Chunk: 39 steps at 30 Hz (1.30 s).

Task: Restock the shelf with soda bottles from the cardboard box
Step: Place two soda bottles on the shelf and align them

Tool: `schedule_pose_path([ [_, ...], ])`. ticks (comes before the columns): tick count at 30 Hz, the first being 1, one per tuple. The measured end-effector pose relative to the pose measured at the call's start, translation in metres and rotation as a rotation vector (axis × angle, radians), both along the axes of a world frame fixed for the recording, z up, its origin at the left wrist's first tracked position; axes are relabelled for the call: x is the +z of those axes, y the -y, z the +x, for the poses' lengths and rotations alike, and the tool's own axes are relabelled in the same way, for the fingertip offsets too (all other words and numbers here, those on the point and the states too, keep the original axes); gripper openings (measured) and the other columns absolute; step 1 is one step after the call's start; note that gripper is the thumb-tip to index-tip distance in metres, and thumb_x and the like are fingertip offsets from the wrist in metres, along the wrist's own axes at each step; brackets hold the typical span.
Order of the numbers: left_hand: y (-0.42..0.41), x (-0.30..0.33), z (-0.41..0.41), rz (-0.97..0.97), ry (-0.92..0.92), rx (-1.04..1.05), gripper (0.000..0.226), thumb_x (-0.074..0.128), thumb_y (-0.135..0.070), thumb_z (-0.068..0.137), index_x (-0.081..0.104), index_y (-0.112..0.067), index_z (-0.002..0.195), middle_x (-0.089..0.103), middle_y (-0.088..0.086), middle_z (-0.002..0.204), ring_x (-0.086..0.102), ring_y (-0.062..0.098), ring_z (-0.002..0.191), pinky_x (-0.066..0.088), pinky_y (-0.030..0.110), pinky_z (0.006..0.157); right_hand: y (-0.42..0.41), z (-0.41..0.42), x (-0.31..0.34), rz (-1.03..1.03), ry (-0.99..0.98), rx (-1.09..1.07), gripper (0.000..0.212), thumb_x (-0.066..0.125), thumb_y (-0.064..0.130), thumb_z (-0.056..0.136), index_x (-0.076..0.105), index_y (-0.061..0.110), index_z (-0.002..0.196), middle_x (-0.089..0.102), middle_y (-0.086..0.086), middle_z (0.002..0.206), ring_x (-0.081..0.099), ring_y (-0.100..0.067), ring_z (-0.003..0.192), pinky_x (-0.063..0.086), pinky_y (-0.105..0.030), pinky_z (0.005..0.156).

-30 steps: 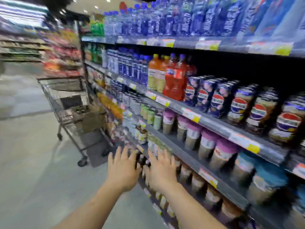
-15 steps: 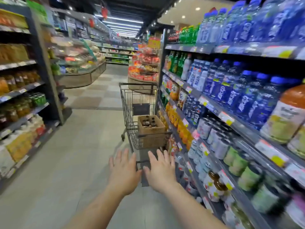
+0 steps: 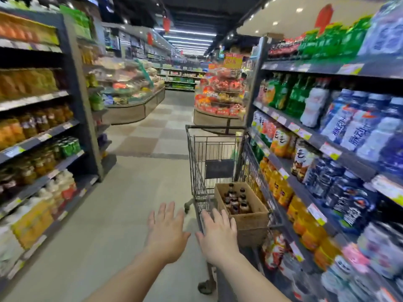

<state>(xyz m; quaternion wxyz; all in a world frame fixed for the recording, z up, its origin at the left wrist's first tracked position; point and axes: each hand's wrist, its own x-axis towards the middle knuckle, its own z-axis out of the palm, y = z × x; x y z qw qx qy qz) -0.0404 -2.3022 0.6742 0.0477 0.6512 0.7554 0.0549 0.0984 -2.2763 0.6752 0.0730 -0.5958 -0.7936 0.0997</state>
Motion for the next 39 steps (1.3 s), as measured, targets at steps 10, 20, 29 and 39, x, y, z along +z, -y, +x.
schedule_pose_path([
  [10,-0.224,-0.034,0.023,-0.044,-0.019,-0.297,0.068,0.032,-0.054,0.095,0.009,-0.024,0.151,-0.003,0.005,0.161,-0.008,0.028,0.147,-0.004,0.051,0.116,-0.186,0.029,-0.024,-0.06,-0.046,-0.279,0.06,0.035,0.046,0.099,0.016,0.029,0.152,0.011,-0.005,0.162,0.001,-0.027,0.149,0.0,-0.052,0.12],
  [20,-0.429,-0.055,0.066,-0.046,-0.013,-0.441,0.065,0.039,-0.051,0.094,0.016,-0.025,0.149,0.006,0.007,0.16,0.0,0.028,0.147,0.001,0.05,0.118,-0.373,0.074,-0.057,-0.123,-0.071,-0.403,0.06,0.037,0.049,0.098,0.018,0.03,0.152,0.013,-0.004,0.161,0.002,-0.025,0.149,-0.002,-0.048,0.119],
  [29,-0.56,-0.122,0.087,-0.219,-0.009,-0.698,0.066,0.04,-0.049,0.094,0.014,-0.025,0.15,0.01,0.007,0.16,0.003,0.028,0.147,0.004,0.049,0.119,-0.455,0.125,-0.113,-0.209,-0.102,-0.718,0.057,0.042,0.042,0.098,0.02,0.033,0.15,0.018,0.0,0.16,0.012,-0.025,0.148,0.011,-0.047,0.12],
  [39,-0.661,-0.215,0.08,-0.436,-0.094,-1.165,0.07,0.048,-0.053,0.086,0.022,-0.029,0.147,0.026,0.002,0.155,0.024,0.023,0.141,0.026,0.04,0.114,-0.452,0.089,-0.191,-0.519,-0.156,-1.07,0.068,0.049,0.049,0.091,0.022,0.029,0.15,0.033,-0.004,0.152,0.031,-0.027,0.138,0.024,-0.039,0.116],
])
